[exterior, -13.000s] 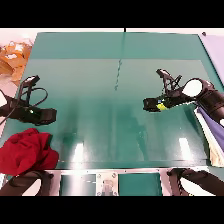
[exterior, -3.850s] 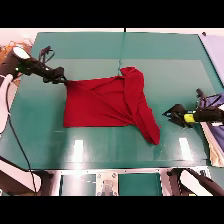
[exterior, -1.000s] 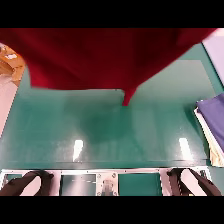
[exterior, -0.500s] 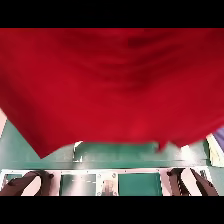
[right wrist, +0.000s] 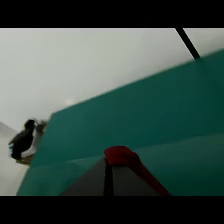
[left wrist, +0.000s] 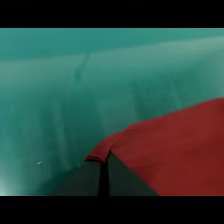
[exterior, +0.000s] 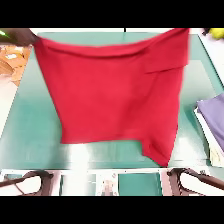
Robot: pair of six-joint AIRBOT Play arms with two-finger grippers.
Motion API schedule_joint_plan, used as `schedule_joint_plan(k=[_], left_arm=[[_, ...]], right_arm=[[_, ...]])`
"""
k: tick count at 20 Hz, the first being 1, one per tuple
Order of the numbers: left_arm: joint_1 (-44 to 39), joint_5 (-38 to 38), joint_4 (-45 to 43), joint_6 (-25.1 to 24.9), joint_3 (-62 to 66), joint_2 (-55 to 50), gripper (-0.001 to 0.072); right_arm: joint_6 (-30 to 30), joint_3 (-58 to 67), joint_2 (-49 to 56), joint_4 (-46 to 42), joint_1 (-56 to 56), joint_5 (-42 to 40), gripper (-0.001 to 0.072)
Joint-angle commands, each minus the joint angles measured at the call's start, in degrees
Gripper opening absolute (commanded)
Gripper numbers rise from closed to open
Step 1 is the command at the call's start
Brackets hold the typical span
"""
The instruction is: Fold the shirts.
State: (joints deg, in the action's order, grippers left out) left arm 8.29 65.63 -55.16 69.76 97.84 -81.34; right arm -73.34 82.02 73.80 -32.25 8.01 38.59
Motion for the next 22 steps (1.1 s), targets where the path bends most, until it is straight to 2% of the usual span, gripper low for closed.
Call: schedule_joint_plan(k=[1, 4, 5, 6, 7, 8, 9, 10, 11, 12, 13, 14, 15, 16, 18, 20, 22], left_arm=[[-1.03, -3.52, 2.91, -0.87, -1.09, -13.05, 0.0021], [-4.44, -10.67, 2.93, -1.42, -1.07, -18.84, 0.0022], [-5.75, -12.85, 2.86, -1.38, -1.07, -20.00, 0.0023], [-6.60, -13.99, 2.84, -1.38, -1.07, -20.72, 0.0075], [-7.02, -14.12, 2.64, -1.33, -1.05, -20.85, 0.0424], [-6.78, -12.76, 1.70, -0.85, -0.46, -20.85, 0.0600], [-6.03, -9.53, 1.11, -0.66, 0.42, -20.76, 0.0582], [-4.90, -5.16, 1.07, -0.66, 1.55, -20.72, 0.0582], [-3.54, -0.22, 1.07, -0.61, 2.75, -20.72, 0.0582], [-2.19, 4.35, 1.07, 0.39, 3.91, -20.72, 0.0581], [-0.85, 7.91, 1.09, 2.34, 4.68, -20.72, 0.0459], [0.50, 11.52, 1.18, 2.99, 5.16, -20.65, 0.0082], [1.46, 14.05, 1.14, 3.08, 5.18, -20.39, 0.0029], [2.32, 16.37, 1.11, 4.04, 5.16, -20.06, 0.0021], [3.13, 20.02, -0.09, 5.68, 5.16, -19.43, 0.0020], [3.10, 22.56, -4.72, 6.80, 2.29, -17.14, 0.0020], [3.13, 21.38, -6.40, 6.49, -5.88, -12.55, 0.0020]], right_arm=[[1.40, 0.07, 15.52, -0.94, -4.83, -6.67, 0.0016], [1.38, 2.29, 23.17, -0.79, -4.57, -6.67, 0.0017], [1.40, 2.29, 24.15, -0.81, -4.07, -6.58, 0.0058], [1.40, 2.27, 24.61, -0.87, -3.28, -6.23, 0.0251], [1.42, 2.32, 24.52, -1.03, -1.99, -5.01, 0.0357], [1.42, 2.56, 24.11, -1.51, 0.46, -1.38, 0.0358], [1.44, 3.10, 23.67, -2.40, 3.26, 3.76, 0.0341], [2.12, 3.63, 23.23, -3.89, 6.60, 9.62, 0.0266], [2.73, 3.65, 22.71, -5.44, 9.84, 15.02, 0.0220], [2.75, 3.58, 22.32, -7.65, 13.20, 20.92, 0.0220], [3.13, 3.48, 22.10, -9.77, 15.82, 26.21, 0.0220], [3.61, 2.80, 21.94, -12.11, 18.16, 30.95, 0.0222], [4.00, 1.40, 21.46, -14.47, 19.96, 34.12, 0.0234], [4.00, -0.79, 20.83, -17.22, 21.55, 35.87, 0.0277], [3.98, -5.90, 19.15, -21.86, 24.06, 36.46, 0.0296], [4.00, -11.32, 17.84, -23.43, 26.38, 36.41, 0.0380], [4.28, -16.09, 17.68, -24.52, 27.80, 36.09, 0.0381]])
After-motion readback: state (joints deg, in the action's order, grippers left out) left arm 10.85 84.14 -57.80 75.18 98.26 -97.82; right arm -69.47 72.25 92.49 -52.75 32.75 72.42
